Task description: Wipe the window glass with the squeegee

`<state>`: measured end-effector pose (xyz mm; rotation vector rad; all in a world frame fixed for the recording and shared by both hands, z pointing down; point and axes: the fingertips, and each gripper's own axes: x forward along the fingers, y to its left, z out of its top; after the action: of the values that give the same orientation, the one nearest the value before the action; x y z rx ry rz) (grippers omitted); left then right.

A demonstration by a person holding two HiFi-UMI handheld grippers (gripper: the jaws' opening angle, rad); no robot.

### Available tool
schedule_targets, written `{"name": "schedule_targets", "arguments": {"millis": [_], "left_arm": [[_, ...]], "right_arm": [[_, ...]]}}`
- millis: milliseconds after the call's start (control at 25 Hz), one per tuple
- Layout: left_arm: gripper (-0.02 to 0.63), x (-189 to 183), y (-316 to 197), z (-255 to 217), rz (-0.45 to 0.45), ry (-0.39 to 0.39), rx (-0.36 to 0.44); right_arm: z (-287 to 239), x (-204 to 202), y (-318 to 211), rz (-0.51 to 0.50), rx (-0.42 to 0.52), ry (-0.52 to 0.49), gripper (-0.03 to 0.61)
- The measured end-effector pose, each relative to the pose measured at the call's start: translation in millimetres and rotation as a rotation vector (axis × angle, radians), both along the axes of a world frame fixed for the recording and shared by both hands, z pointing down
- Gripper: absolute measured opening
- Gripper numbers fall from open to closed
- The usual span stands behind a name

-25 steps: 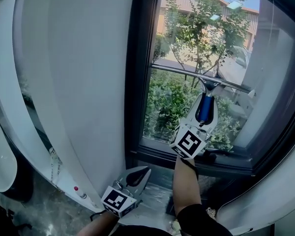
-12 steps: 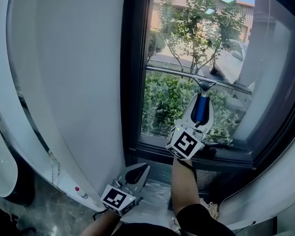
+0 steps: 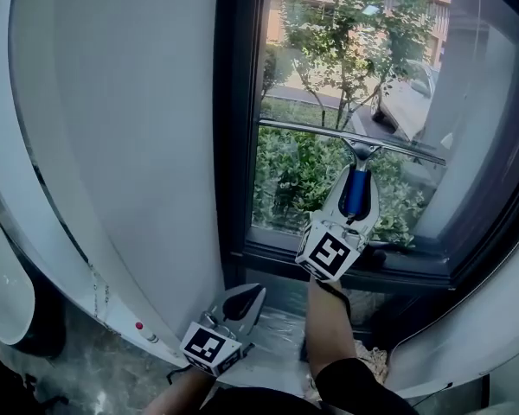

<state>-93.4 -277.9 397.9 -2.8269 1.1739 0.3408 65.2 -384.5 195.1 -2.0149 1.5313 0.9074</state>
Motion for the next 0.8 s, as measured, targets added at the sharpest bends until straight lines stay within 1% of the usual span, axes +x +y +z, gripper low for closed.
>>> {"name": "schedule_targets", "arguments": {"millis": [560, 800], "left_arm": [[-0.002, -6.2, 4.7, 10.4, -0.021, -0.011, -0.022], [-0.001, -2.5, 6.1, 15.6, -0.005, -0.021, -0.026]], "right_arm": [[21.2, -1.6, 1.4, 0.008, -0.041, -0.011, 0.129], [29.0, -1.6, 2.6, 0.009, -0.051, -0.012, 0.128]]}}
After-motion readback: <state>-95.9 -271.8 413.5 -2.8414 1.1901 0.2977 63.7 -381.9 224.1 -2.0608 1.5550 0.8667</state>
